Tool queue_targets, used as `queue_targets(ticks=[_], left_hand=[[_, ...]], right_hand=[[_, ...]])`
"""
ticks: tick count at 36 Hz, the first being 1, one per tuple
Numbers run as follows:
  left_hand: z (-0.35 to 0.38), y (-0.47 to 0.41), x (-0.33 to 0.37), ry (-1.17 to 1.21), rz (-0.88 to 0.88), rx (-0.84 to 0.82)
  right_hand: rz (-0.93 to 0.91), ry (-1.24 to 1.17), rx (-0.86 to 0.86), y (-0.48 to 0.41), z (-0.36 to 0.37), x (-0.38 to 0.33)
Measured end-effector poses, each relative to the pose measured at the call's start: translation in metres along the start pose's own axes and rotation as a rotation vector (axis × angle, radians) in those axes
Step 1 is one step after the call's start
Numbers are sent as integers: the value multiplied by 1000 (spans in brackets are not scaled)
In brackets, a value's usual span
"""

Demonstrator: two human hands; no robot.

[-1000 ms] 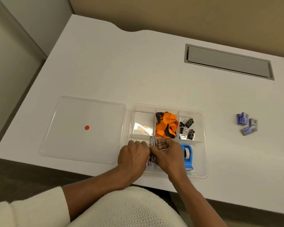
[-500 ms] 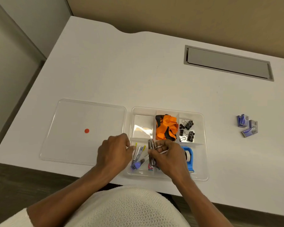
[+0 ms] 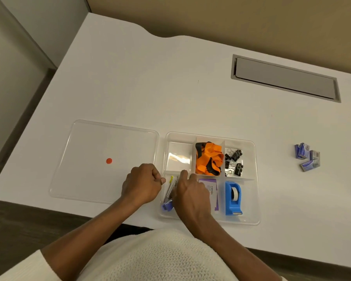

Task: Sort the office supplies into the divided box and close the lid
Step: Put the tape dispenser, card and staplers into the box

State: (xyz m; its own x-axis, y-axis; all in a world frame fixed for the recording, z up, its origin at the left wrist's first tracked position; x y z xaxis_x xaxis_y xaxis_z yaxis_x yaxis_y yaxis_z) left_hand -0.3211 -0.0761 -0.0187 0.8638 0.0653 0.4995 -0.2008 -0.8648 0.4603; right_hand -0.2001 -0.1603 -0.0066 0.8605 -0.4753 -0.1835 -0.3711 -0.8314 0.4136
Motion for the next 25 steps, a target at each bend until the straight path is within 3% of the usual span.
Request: queue_targets(ticks=[9,16,25], left_hand=[[-1,-4,1,-28,6,-32],[0,-5,-2,-16,7,-49],[0,-3,-1,-45,3,-48]], right_hand=[[-94,12,145,4,-2,-1],[-275,-272,198,9,2,19],[-603,-19,315,26,29,22]])
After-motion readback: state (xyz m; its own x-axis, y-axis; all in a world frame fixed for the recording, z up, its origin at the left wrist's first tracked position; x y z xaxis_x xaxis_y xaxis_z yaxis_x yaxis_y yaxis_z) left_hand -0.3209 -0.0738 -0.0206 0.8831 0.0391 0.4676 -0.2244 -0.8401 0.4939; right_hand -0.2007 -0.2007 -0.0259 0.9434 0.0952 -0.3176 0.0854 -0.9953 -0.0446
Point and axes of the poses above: each hand's wrist, its own y-axis away from the middle knuckle, its own z-axis out of the palm, x = y × z, the point moved 3 cm from there along -y, towards the middle knuckle, and after that the axes turned 7 degrees about x, right-handed, at the moved point
